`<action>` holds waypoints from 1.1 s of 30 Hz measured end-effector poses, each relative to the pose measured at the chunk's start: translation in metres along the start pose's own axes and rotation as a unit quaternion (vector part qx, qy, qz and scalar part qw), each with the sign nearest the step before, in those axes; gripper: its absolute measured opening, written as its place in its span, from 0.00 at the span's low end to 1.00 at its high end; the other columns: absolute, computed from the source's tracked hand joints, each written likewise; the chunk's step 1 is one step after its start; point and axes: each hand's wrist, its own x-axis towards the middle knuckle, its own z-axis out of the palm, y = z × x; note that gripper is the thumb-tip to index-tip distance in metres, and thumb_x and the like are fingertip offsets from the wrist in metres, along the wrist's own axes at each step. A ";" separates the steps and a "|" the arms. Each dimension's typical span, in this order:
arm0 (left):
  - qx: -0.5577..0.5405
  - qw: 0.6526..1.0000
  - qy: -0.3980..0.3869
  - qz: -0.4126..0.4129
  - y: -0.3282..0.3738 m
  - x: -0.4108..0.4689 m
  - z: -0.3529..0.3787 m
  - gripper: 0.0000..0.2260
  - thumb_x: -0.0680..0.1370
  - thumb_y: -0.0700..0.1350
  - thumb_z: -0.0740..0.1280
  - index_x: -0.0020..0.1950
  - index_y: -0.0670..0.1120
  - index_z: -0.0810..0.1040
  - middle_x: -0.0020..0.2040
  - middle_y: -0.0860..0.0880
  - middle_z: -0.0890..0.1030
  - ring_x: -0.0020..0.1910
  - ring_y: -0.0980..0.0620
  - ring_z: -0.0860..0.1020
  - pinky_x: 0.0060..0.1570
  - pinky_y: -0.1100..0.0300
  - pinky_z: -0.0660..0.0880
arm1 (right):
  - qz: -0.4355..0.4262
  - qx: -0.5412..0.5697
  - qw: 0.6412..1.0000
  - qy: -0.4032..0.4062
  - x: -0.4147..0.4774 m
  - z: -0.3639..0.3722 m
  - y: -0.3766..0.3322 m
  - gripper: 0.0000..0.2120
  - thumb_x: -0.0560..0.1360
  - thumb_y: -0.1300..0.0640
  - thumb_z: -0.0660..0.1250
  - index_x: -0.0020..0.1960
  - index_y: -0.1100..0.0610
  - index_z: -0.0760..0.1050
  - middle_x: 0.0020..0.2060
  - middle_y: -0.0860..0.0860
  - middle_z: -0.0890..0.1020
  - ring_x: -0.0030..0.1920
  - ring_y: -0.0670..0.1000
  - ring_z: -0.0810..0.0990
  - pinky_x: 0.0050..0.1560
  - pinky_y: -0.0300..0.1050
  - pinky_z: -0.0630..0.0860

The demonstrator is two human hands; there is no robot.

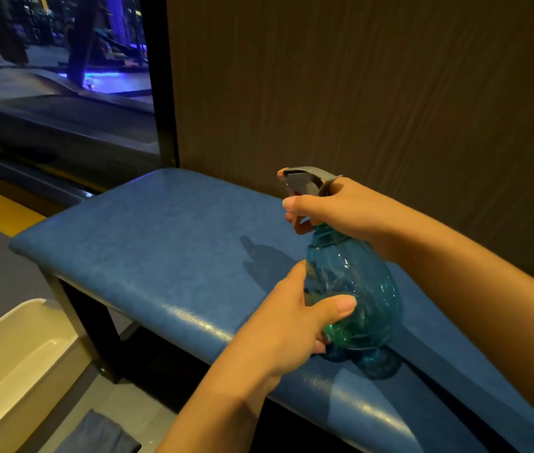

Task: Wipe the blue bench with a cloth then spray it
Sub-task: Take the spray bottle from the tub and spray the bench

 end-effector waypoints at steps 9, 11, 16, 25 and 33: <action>-0.041 0.990 -0.124 -0.052 -0.005 0.009 0.023 0.27 0.72 0.48 0.71 0.69 0.53 0.67 0.63 0.51 0.79 0.57 0.51 0.79 0.58 0.53 0.77 | 0.052 -0.039 0.997 0.035 -0.028 -0.021 0.013 0.14 0.72 0.51 0.69 0.48 0.63 0.75 0.45 0.58 0.82 0.47 0.60 0.83 0.49 0.53 0.80; -0.041 0.985 -0.150 -0.068 -0.005 0.010 0.036 0.31 0.69 0.53 0.73 0.69 0.55 0.65 0.63 0.53 0.78 0.57 0.53 0.79 0.56 0.56 0.76 | 0.068 -0.043 0.996 0.044 -0.034 -0.020 0.016 0.11 0.73 0.50 0.68 0.40 0.57 0.71 0.36 0.54 0.77 0.41 0.56 0.82 0.39 0.44 0.74; -0.047 0.982 -0.155 -0.098 -0.005 0.006 0.068 0.38 0.63 0.60 0.75 0.70 0.56 0.63 0.65 0.56 0.76 0.61 0.54 0.77 0.60 0.53 0.75 | 0.099 -0.140 0.984 0.056 -0.053 -0.029 0.025 0.12 0.71 0.50 0.66 0.33 0.56 0.72 0.30 0.53 0.74 0.31 0.51 0.69 0.35 0.45 0.64; -0.034 0.966 -0.216 -0.141 -0.009 -0.007 0.107 0.52 0.52 0.70 0.73 0.72 0.62 0.57 0.70 0.56 0.70 0.62 0.52 0.76 0.61 0.50 0.74 | 0.152 -0.136 0.979 0.004 -0.080 -0.043 0.048 0.10 0.71 0.56 0.65 0.37 0.61 0.81 0.34 0.53 0.85 0.41 0.55 0.83 0.51 0.50 0.79; 0.028 0.969 -0.216 -0.119 -0.015 -0.018 0.127 0.51 0.53 0.67 0.65 0.75 0.59 0.52 0.72 0.58 0.64 0.67 0.54 0.69 0.63 0.52 0.71 | 0.143 -0.147 0.979 -0.022 -0.103 -0.049 0.064 0.12 0.66 0.51 0.64 0.30 0.57 0.78 0.29 0.51 0.84 0.35 0.54 0.82 0.50 0.56 0.78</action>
